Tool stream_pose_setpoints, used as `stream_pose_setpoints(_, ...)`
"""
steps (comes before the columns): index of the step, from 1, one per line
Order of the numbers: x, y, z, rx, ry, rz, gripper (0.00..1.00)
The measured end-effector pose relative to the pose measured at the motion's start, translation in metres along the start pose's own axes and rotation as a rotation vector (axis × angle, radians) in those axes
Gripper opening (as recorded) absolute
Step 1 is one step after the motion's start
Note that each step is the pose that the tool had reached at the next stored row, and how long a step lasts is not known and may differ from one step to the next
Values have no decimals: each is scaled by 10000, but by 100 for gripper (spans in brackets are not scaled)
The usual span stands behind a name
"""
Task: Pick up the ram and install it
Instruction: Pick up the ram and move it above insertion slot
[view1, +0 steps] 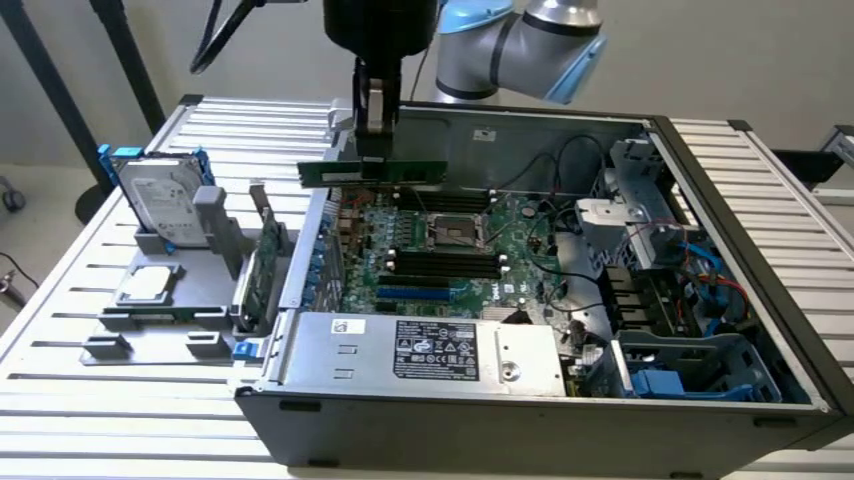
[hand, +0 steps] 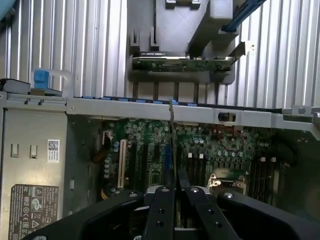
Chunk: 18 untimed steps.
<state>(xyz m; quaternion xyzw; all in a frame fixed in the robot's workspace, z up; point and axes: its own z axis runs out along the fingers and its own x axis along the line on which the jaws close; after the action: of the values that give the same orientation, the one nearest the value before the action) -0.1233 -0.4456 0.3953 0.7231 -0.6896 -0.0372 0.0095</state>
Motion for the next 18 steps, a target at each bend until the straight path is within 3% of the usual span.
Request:
stream_pose_setpoints(10, -78, -328, 143, -16, -1, 117, 14)
stream_pose_setpoints(18, -83, -480, 280, -4, -33, 597, 14)
